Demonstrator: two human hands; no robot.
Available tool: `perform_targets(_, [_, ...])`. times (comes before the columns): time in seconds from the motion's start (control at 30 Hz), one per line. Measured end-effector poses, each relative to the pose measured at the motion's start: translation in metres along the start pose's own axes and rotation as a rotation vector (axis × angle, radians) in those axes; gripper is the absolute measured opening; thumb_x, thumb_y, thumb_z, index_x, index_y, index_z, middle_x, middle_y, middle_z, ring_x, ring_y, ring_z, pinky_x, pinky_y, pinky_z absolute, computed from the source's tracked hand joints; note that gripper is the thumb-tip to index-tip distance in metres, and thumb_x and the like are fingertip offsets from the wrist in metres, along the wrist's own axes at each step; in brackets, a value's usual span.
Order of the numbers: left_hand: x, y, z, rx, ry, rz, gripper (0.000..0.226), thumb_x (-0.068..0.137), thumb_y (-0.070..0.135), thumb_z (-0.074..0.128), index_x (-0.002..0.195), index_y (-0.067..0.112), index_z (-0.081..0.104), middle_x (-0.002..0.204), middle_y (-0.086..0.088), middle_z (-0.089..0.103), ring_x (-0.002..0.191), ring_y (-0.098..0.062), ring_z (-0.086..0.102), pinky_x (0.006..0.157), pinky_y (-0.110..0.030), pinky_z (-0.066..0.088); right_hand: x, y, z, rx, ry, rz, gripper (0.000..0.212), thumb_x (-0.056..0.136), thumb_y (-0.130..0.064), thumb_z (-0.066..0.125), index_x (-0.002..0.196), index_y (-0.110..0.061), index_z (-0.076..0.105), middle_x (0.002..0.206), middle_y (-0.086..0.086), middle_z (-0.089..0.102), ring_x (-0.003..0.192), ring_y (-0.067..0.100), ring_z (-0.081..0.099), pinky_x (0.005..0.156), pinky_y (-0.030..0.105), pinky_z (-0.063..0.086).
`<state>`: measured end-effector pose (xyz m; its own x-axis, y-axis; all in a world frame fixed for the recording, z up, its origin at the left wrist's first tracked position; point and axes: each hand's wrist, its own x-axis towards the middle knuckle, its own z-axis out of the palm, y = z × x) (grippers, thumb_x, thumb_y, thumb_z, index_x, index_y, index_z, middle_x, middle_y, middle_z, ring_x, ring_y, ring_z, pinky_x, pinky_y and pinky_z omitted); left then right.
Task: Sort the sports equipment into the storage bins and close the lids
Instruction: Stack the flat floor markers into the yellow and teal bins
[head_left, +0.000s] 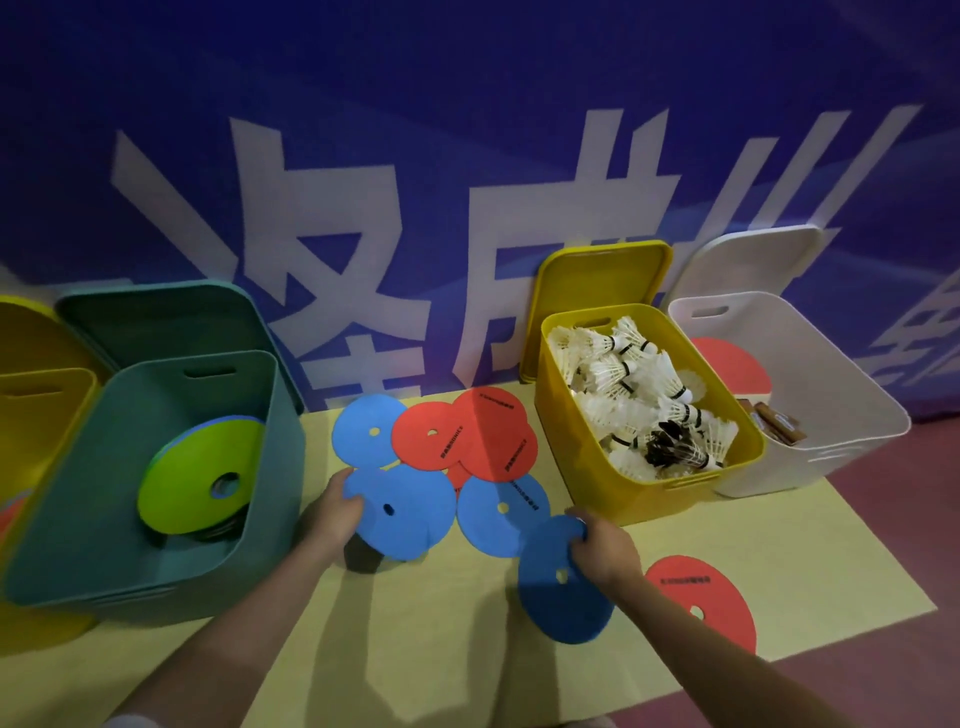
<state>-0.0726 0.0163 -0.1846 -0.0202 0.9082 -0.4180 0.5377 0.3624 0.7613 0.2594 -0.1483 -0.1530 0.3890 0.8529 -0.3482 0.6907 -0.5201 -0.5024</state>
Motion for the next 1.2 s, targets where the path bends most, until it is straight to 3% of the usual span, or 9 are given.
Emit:
perform_targets(0.13, [-0.019,0.042,-0.012,-0.159,0.025,0.117,0.052,0.089,0.003,0.043,0.135,0.025,0.043,0.12,-0.004,0.055,0.097,-0.028,0.057,0.08,-0.042,0.051,-0.003,-0.042,-0.006,0.55,0.071,-0.074,0.035,0.092,-0.014,0.057,0.126,-0.021,0.055,0.119,-0.001,0.06,0.114,0.024,0.056,0.087,0.031,0.045])
perform_targets(0.23, [-0.031,0.065,-0.031,-0.318,0.076,0.204,0.05,0.089,-0.002,0.043,0.134,0.02,0.047,0.126,-0.008,0.054,0.104,-0.027,0.054,0.081,-0.036,0.047,-0.005,-0.081,-0.001,0.854,0.146,-0.018,0.03,0.092,-0.014,0.058,0.121,-0.023,0.058,0.119,0.0,0.058,0.11,0.025,0.055,0.087,0.038,0.048])
perform_targets(0.33, [-0.04,0.083,-0.064,-0.442,0.145,0.284,0.05,0.087,-0.005,0.044,0.132,0.018,0.049,0.128,-0.008,0.054,0.11,-0.025,0.051,0.09,-0.036,0.045,-0.005,-0.122,0.009,1.042,0.071,0.017,0.033,0.091,-0.018,0.06,0.123,-0.027,0.058,0.125,0.003,0.059,0.109,0.026,0.059,0.092,0.049,0.051])
perform_targets(0.47, [-0.055,0.099,-0.13,-0.625,0.261,0.347,0.049,0.087,-0.006,0.044,0.132,0.013,0.05,0.122,-0.003,0.055,0.111,-0.021,0.053,0.096,-0.038,0.045,-0.01,-0.187,0.025,1.3,-0.029,-0.038,0.03,0.094,-0.008,0.054,0.123,-0.014,0.059,0.116,0.012,0.067,0.102,0.032,0.066,0.088,0.051,0.053])
perform_targets(0.6, [-0.062,0.083,-0.203,-0.733,0.348,0.346,0.047,0.091,0.0,0.044,0.134,0.018,0.048,0.121,0.001,0.054,0.105,-0.017,0.055,0.086,-0.033,0.048,-0.019,-0.268,0.048,1.352,-0.102,-0.077,0.033,0.093,-0.005,0.051,0.123,-0.016,0.058,0.115,0.01,0.068,0.104,0.033,0.065,0.09,0.053,0.052])
perform_targets(0.8, [-0.055,0.013,-0.307,-0.819,0.482,0.298,0.048,0.091,-0.001,0.044,0.136,0.015,0.046,0.122,-0.002,0.054,0.11,-0.021,0.054,0.09,-0.037,0.048,-0.035,-0.389,0.119,1.323,-0.159,-0.16,0.035,0.091,-0.006,0.051,0.123,-0.018,0.059,0.118,0.009,0.066,0.105,0.031,0.064,0.088,0.048,0.053])
perform_targets(0.97, [-0.03,-0.054,-0.399,-0.767,0.56,0.222,0.049,0.091,-0.001,0.043,0.137,0.013,0.043,0.128,-0.007,0.053,0.109,-0.023,0.054,0.089,-0.038,0.048,-0.058,-0.47,0.196,1.313,-0.071,-0.076,0.034,0.091,-0.005,0.052,0.122,-0.016,0.058,0.117,0.009,0.062,0.098,0.027,0.06,0.068,0.034,0.051])
perform_targets(1.1, [0.0,-0.099,-0.443,-0.638,0.546,0.135,0.049,0.09,-0.004,0.042,0.137,0.007,0.043,0.131,-0.014,0.053,0.107,-0.025,0.053,0.083,-0.031,0.043,-0.065,-0.51,0.246,1.293,-0.03,-0.019,0.036,0.092,-0.004,0.05,0.127,-0.012,0.054,0.124,0.012,0.057,0.11,0.031,0.056,0.09,0.043,0.049])
perform_targets(1.2, [0.027,-0.124,-0.457,-0.533,0.478,0.082,0.049,0.088,-0.007,0.04,0.135,0.006,0.044,0.128,-0.013,0.053,0.113,-0.029,0.052,0.085,-0.033,0.043,-0.065,-0.536,0.269,1.256,0.08,0.039,0.036,0.092,-0.003,0.049,0.126,-0.012,0.054,0.123,0.012,0.055,0.105,0.027,0.054,0.086,0.038,0.046])
